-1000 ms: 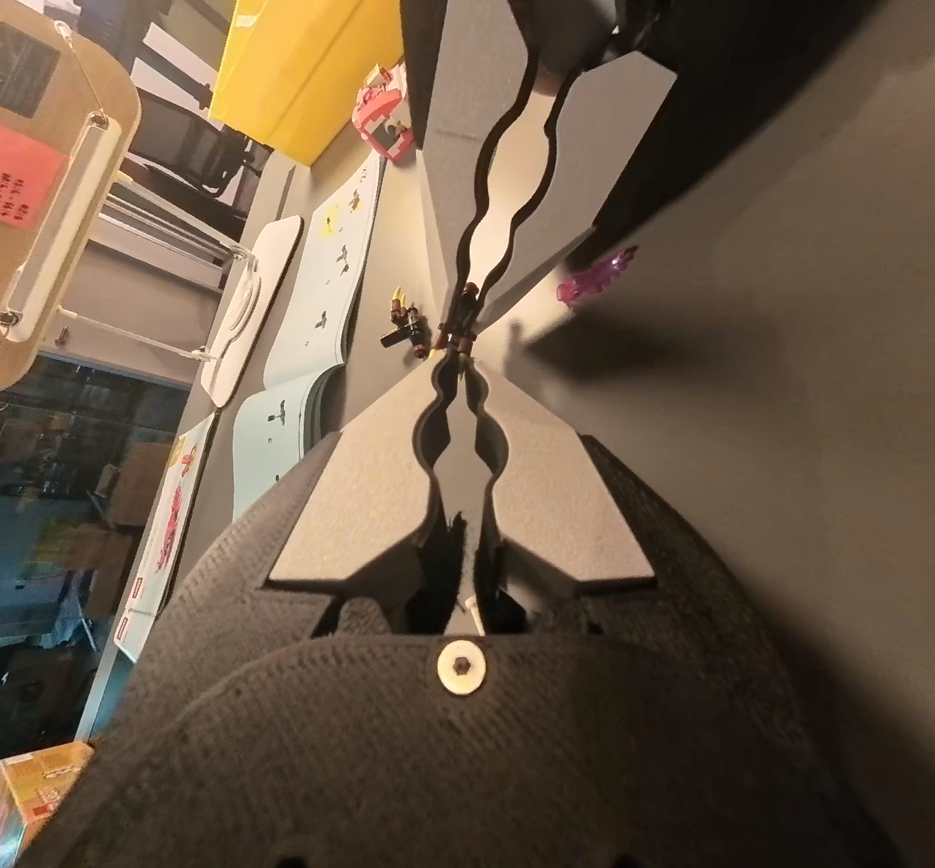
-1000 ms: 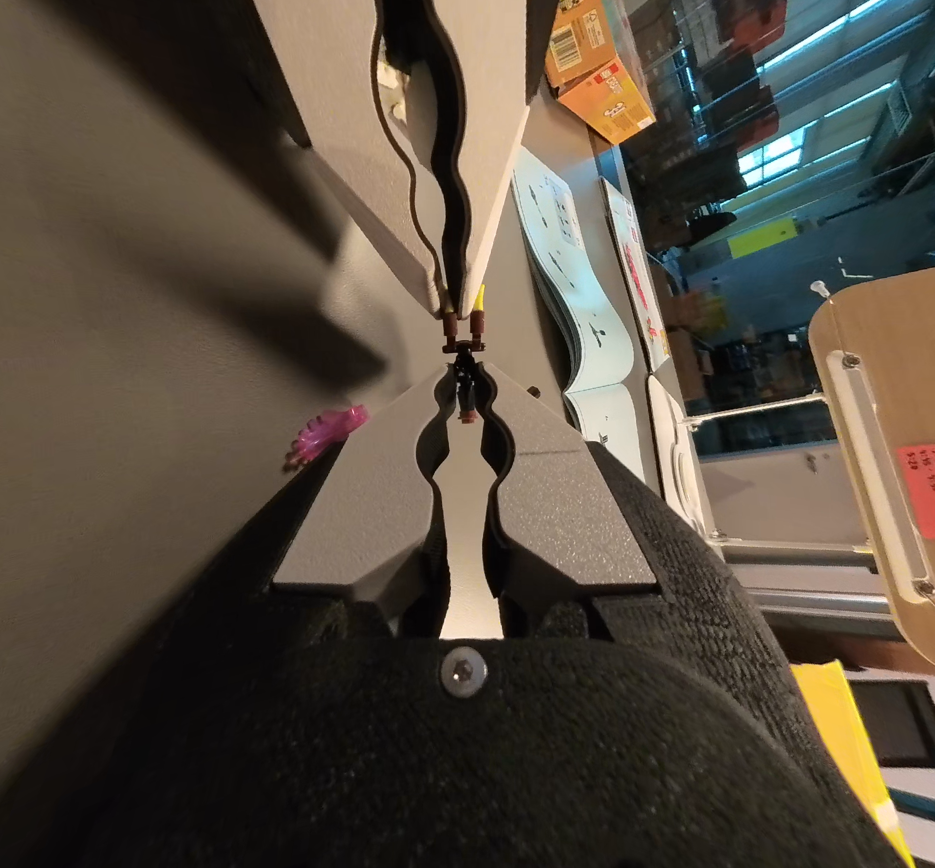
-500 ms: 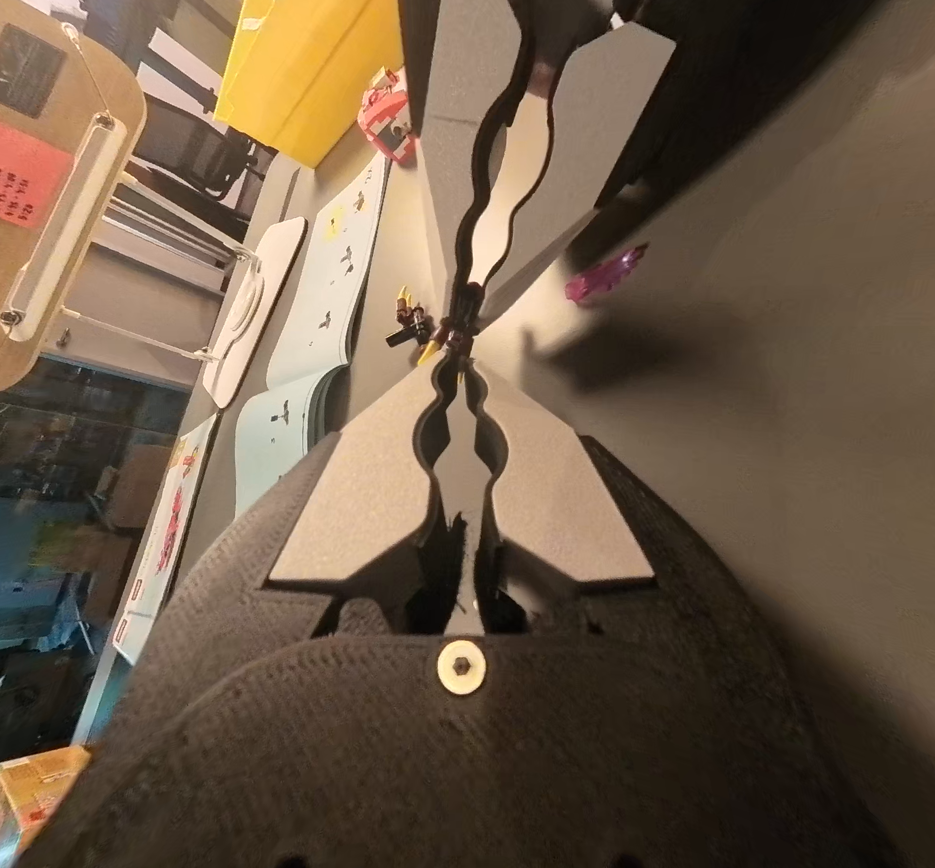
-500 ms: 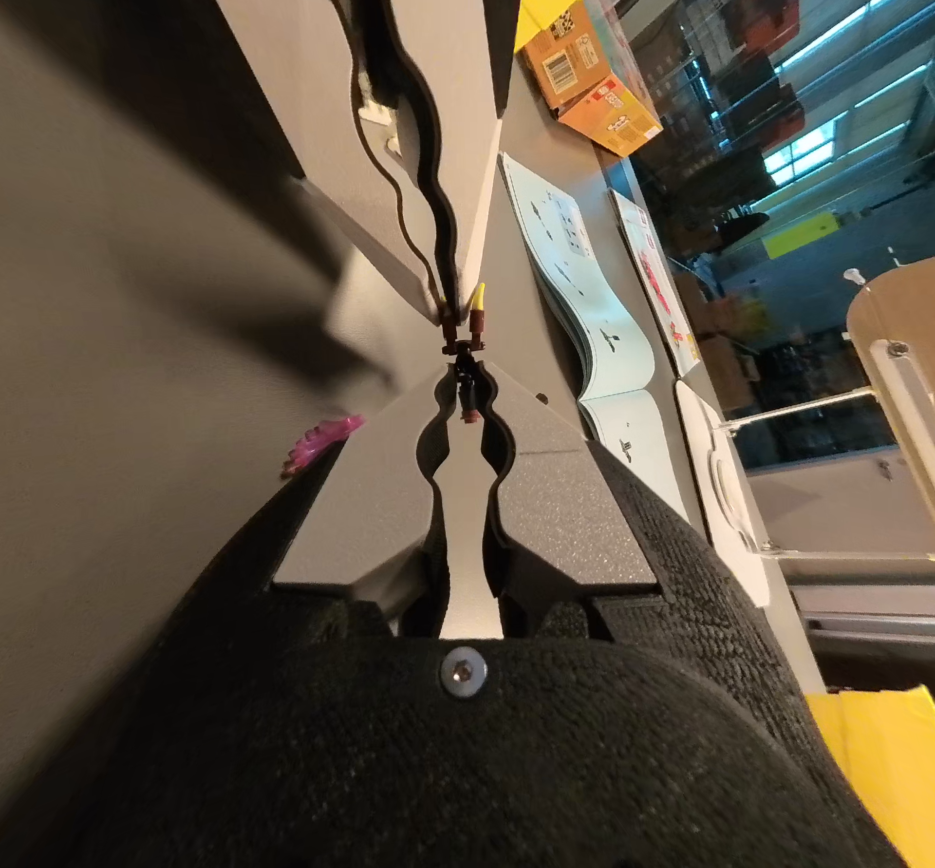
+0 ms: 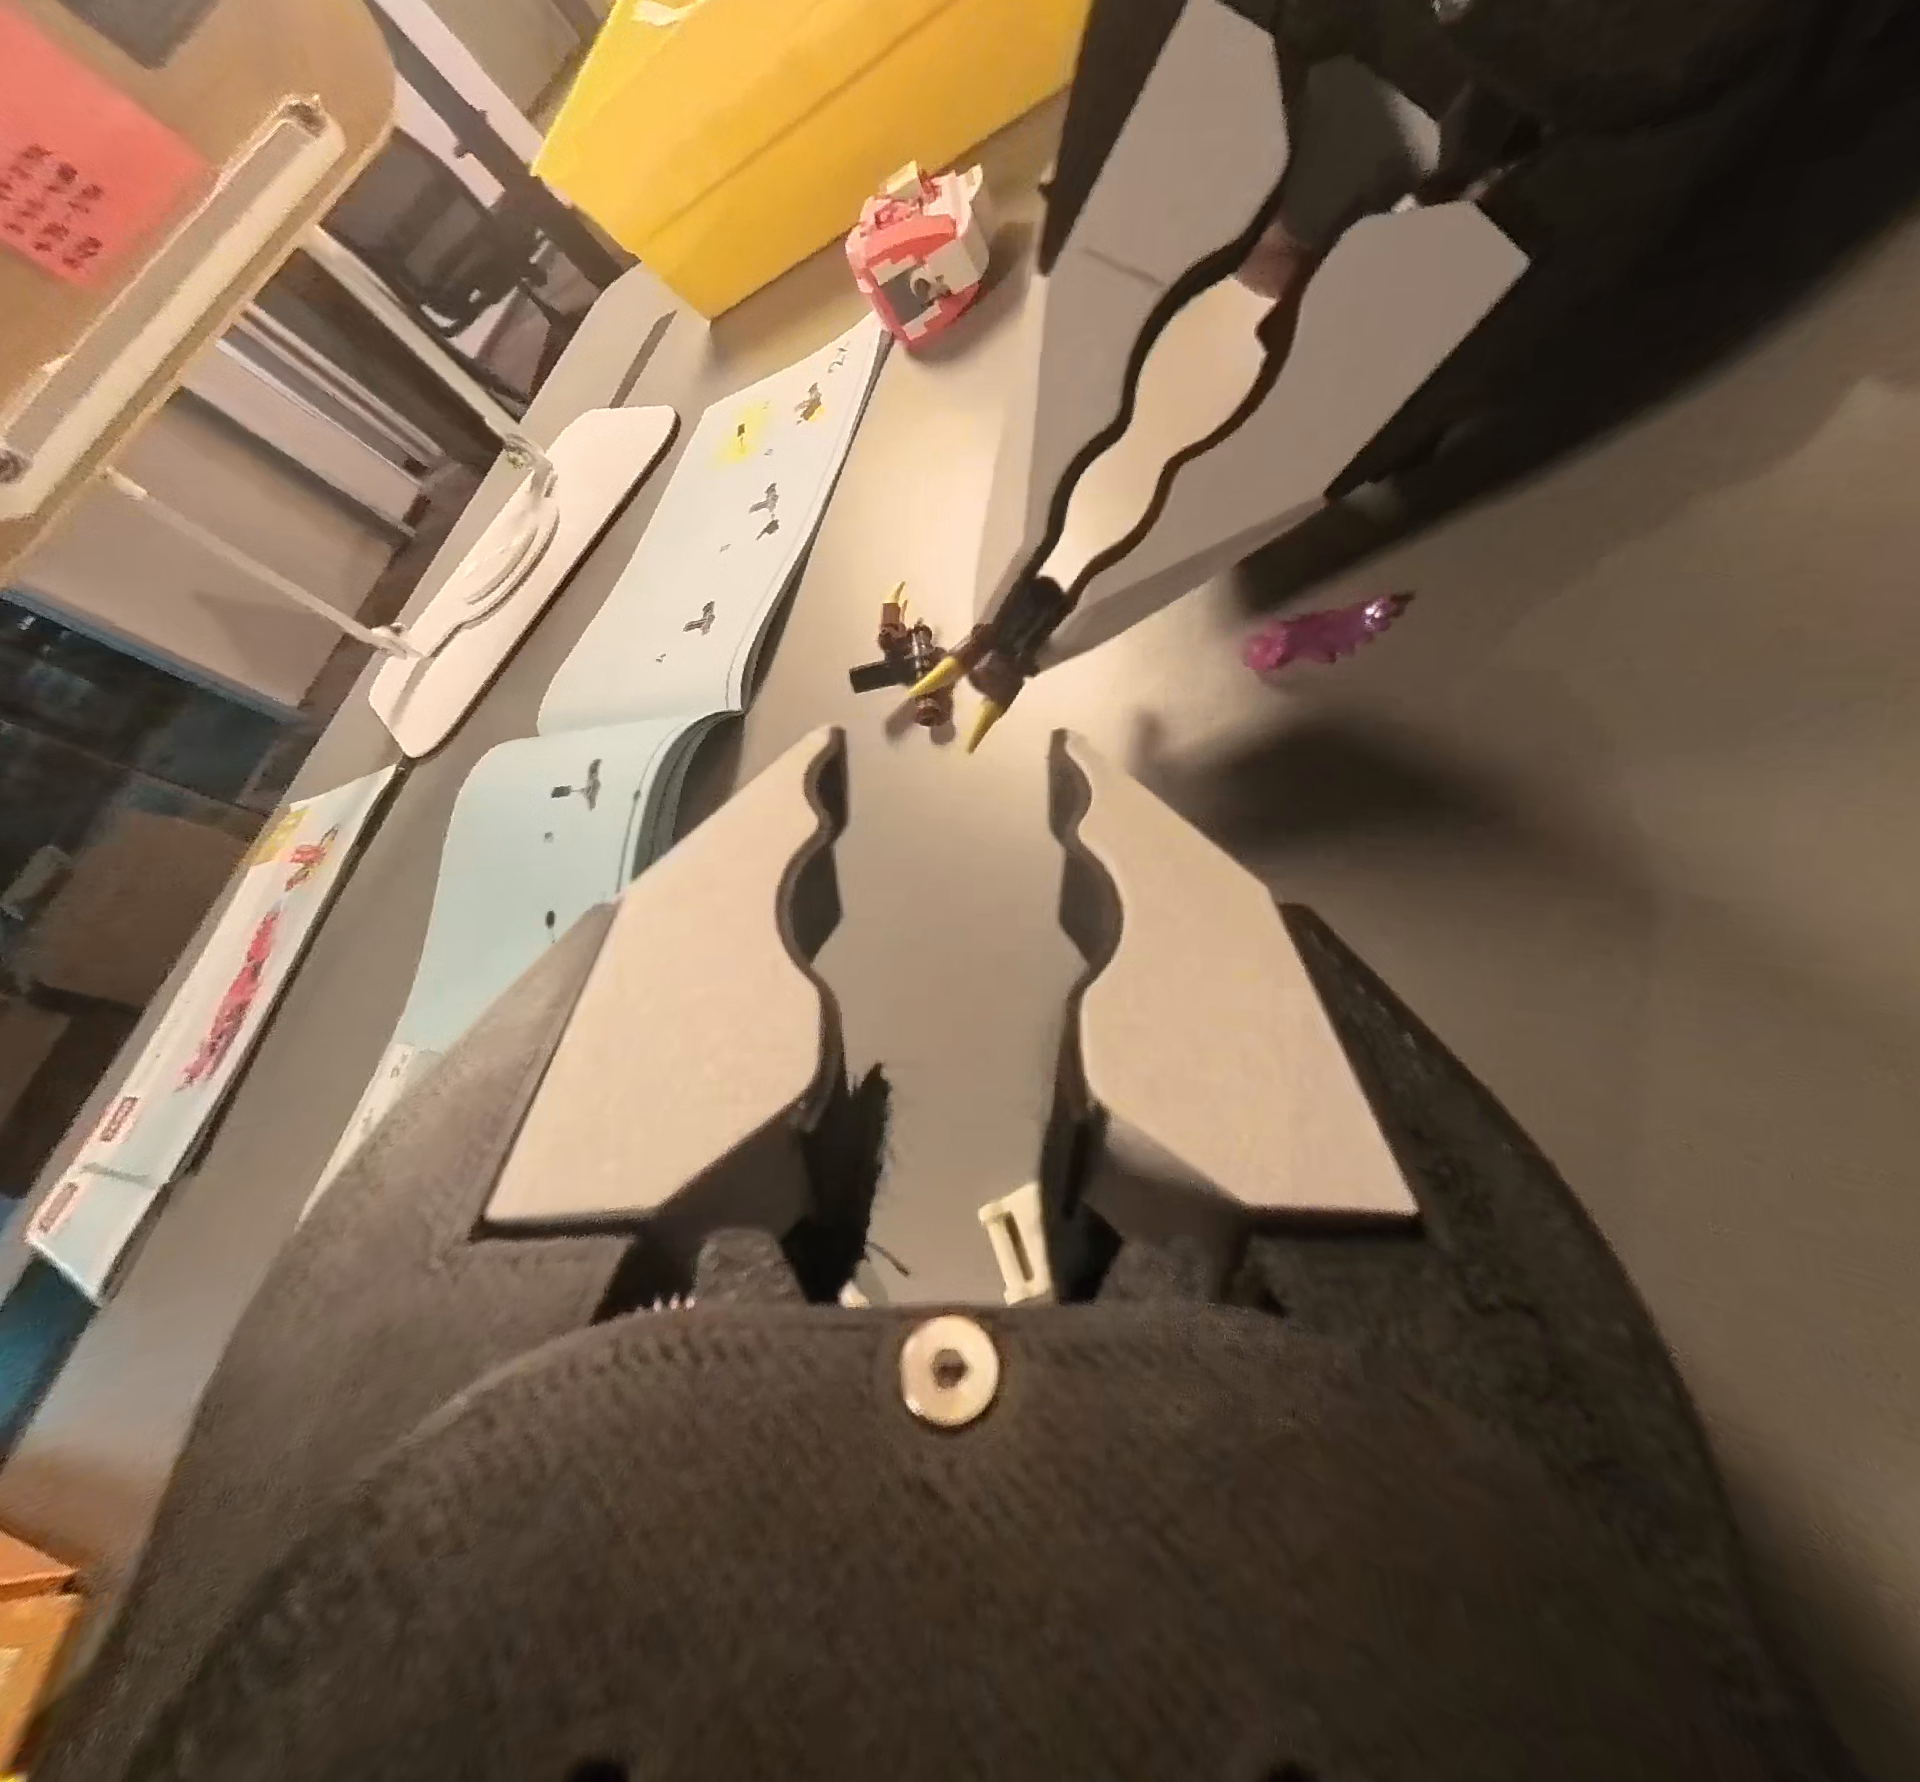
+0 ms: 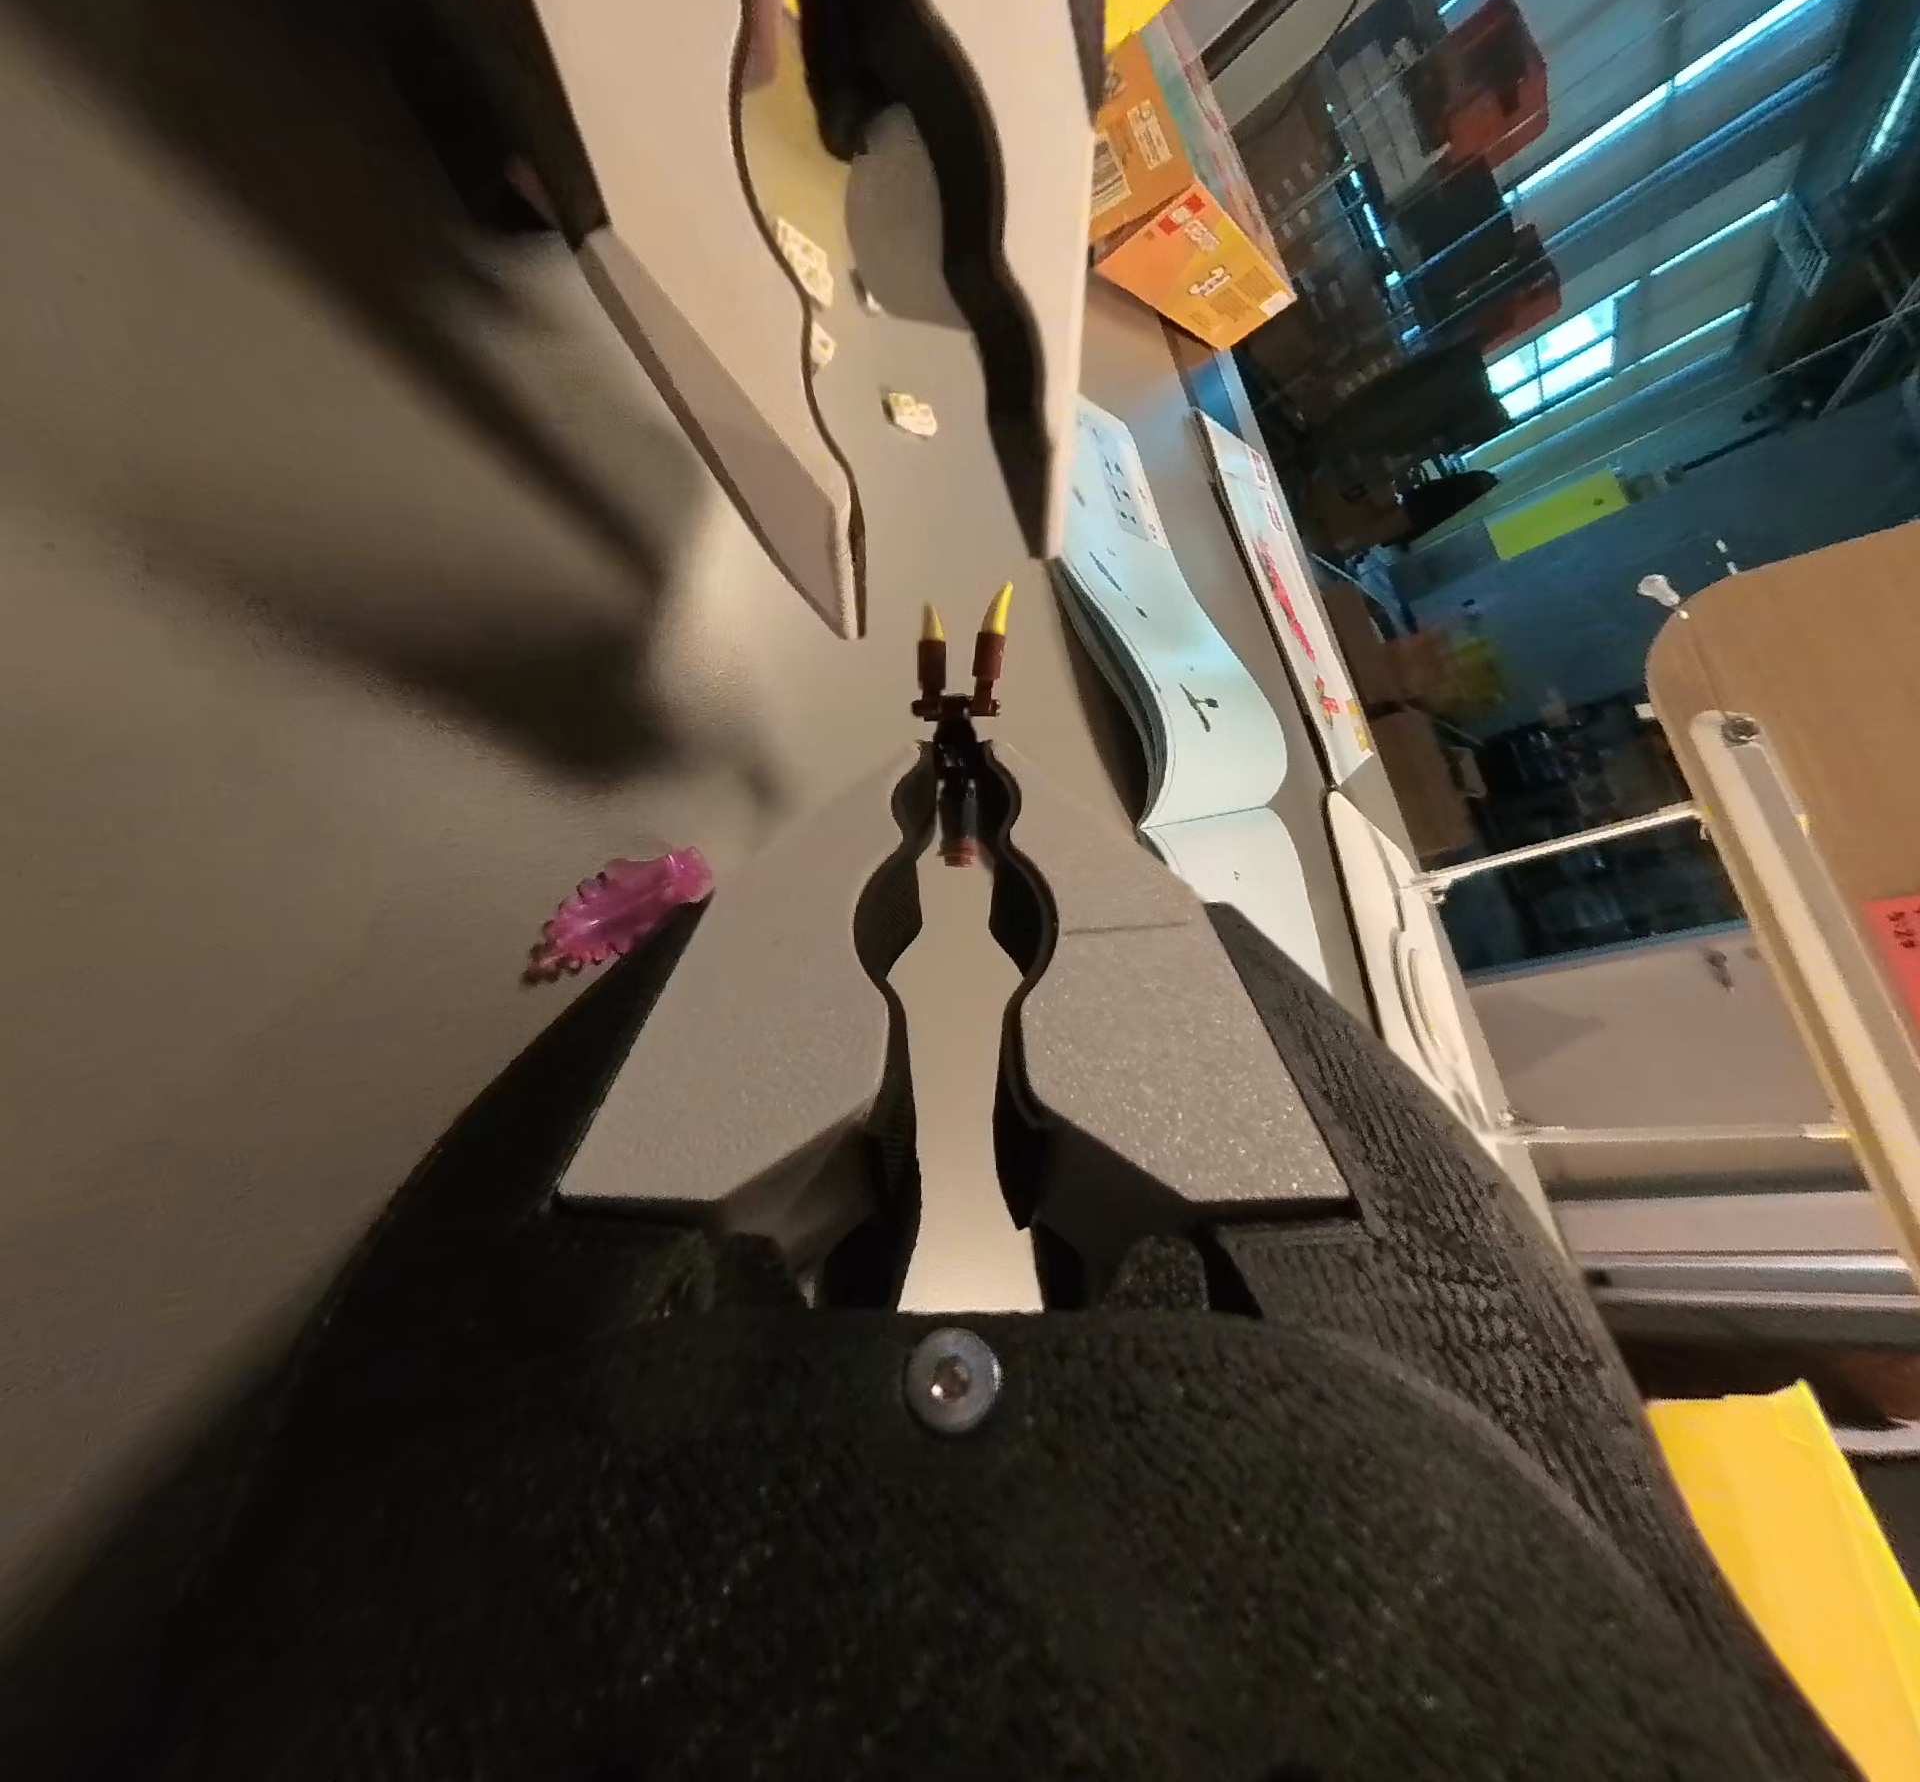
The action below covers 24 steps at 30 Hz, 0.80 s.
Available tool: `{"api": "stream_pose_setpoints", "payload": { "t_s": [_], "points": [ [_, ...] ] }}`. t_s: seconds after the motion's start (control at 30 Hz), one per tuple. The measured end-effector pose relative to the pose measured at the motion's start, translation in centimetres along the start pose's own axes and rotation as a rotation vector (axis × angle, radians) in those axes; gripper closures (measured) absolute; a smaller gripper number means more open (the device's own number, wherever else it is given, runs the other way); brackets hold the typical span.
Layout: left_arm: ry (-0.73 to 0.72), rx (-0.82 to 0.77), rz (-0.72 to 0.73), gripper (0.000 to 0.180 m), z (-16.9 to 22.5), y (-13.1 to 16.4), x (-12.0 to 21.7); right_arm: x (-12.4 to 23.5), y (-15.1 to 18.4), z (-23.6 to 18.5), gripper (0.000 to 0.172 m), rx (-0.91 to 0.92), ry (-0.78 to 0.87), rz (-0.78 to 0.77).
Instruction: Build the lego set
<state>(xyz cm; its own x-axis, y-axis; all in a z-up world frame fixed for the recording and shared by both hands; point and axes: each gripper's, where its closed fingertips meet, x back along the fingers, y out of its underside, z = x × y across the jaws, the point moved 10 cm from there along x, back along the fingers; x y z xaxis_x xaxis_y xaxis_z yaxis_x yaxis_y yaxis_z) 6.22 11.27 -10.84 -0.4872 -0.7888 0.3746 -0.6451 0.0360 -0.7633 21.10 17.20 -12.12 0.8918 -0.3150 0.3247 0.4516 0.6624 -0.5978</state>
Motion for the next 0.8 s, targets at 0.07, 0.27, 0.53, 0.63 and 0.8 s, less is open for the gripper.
{"api": "stream_pose_setpoints", "payload": {
  "t_s": [0.07,0.27,0.53,0.63,0.8],
  "points": [
    [0.006,0.048,0.036,0.131,-0.3,-0.1,0.2,0.1,0.0,0.0,0.167,0.007,0.003,0.021],
    [0.019,0.106,0.116,0.117,-0.8,-0.2,0.8,0.5,0.3,1.5,0.167,-0.156,-0.026,0.109],
    [-0.041,-0.136,0.068,0.105,1.0,-0.9,-0.3,-0.1,0.7,3.2,0.167,-0.541,-0.327,0.079],
    [-0.026,-0.246,0.056,0.109,2.1,-1.1,-0.7,-0.4,0.7,2.9,0.167,-0.587,-0.427,0.050],
    [0.033,-0.211,0.038,0.120,2.2,-0.9,-0.8,-0.4,0.7,3.0,0.166,-0.658,-0.506,0.063]
  ]
}}
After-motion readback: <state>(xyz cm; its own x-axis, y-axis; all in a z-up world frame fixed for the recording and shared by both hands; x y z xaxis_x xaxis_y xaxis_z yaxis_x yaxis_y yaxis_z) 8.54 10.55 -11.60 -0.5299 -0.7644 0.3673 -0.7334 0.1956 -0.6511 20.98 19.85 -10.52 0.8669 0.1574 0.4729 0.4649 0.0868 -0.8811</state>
